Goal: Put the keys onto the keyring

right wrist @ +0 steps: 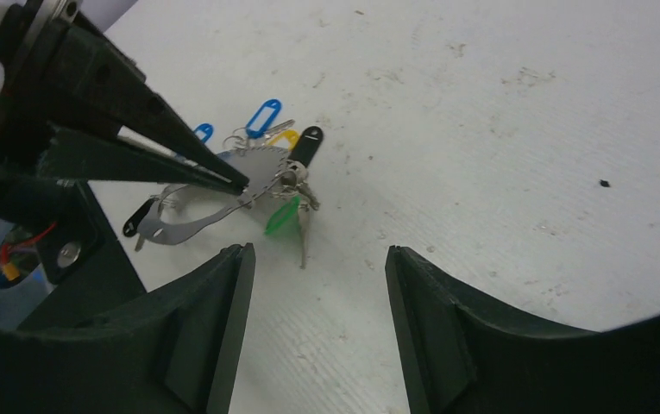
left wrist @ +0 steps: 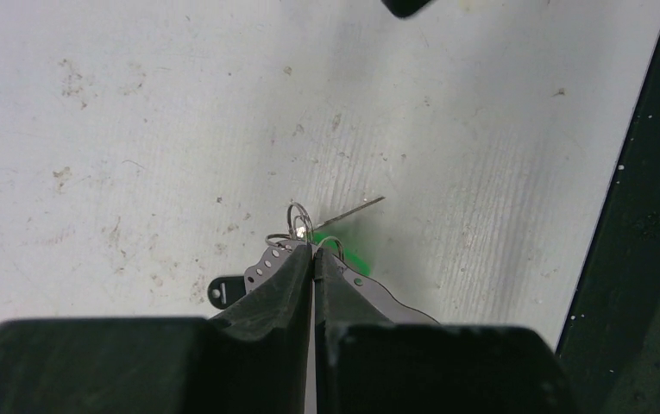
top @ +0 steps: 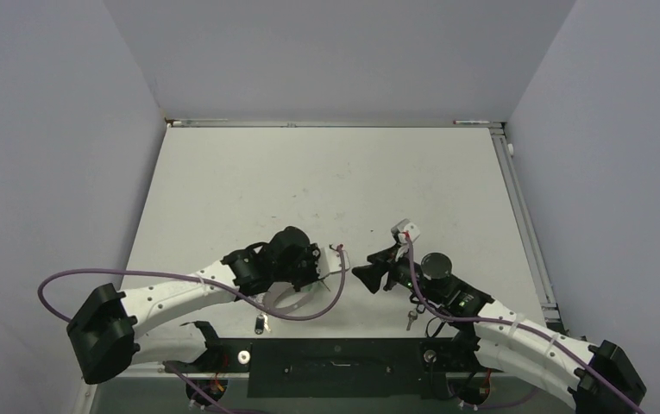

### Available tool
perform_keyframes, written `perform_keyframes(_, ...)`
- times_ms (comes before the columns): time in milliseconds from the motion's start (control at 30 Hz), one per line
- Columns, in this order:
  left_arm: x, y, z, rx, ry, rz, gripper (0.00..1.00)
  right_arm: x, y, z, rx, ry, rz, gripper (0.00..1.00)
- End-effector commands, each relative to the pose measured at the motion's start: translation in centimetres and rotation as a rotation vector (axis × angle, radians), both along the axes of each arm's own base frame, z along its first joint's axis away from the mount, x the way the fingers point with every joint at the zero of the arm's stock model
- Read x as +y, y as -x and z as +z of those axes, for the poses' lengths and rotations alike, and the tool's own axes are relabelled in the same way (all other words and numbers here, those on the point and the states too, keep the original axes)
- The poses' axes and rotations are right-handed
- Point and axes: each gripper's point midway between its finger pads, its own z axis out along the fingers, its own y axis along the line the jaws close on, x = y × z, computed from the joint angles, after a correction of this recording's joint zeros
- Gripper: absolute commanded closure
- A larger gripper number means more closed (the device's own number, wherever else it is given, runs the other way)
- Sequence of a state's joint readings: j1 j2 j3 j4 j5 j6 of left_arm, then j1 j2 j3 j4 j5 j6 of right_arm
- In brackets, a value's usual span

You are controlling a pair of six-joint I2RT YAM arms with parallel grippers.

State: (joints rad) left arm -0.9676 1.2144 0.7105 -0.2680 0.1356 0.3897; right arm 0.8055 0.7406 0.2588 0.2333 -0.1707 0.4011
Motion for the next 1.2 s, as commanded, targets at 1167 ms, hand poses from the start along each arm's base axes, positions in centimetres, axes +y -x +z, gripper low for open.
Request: perform_keyframes(1167,-0.4,0.4,10.7,-0.133,0.436,-0.031,1.00,10.3,2.2,5.9,-0.246,-0.328,0.540,0.57)
